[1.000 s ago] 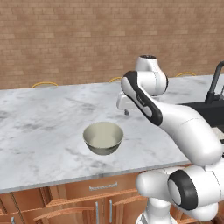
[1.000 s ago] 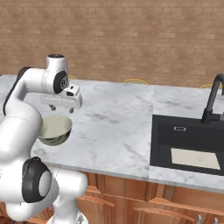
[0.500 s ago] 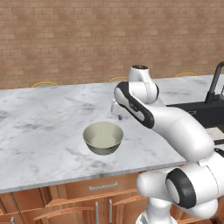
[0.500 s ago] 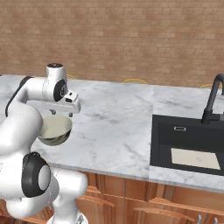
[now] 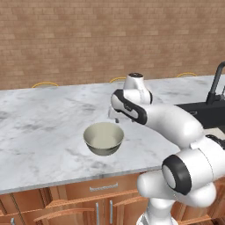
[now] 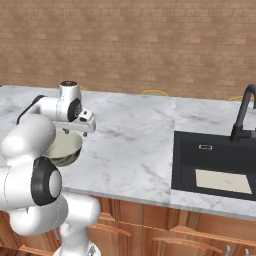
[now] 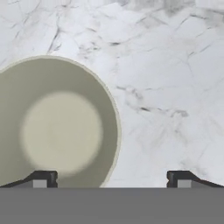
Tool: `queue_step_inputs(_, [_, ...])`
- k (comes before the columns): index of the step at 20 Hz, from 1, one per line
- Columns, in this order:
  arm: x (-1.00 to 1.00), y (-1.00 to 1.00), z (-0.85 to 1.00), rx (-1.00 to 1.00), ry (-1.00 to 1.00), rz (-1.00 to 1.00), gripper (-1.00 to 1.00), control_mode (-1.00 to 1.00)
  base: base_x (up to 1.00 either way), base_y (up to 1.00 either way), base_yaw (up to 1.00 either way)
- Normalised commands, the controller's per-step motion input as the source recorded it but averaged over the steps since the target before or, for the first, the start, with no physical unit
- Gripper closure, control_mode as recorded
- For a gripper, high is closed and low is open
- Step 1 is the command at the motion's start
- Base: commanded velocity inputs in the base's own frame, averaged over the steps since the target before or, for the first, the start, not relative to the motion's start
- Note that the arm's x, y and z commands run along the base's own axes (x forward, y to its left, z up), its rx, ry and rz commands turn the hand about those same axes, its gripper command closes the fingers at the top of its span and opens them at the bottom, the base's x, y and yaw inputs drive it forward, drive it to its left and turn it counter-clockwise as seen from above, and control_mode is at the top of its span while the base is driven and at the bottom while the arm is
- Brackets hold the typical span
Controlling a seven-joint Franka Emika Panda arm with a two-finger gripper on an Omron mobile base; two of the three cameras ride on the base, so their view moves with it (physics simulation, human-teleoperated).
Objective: Pick the bowl and bowl and place them in the sink. Then turn on the water.
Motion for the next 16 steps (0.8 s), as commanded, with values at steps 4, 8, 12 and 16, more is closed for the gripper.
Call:
queue_step_inputs(4, [0.28, 0.02, -0.36, 0.00, 0.00, 0.00, -1.00, -1.00, 0.00, 0.00, 0.00])
queue_step_inputs(8, [0.17, 0.00, -0.33, 0.00, 0.00, 0.00, -1.00, -1.00, 0.00, 0.00, 0.00])
queue_step_inputs(12, [0.16, 0.00, -0.31, 0.00, 0.00, 0.00, -1.00, -1.00, 0.00, 0.00, 0.00])
queue_step_inputs(16, [0.09, 0.00, -0.32, 0.00, 0.00, 0.00, -1.00, -1.00, 0.00, 0.00, 0.00])
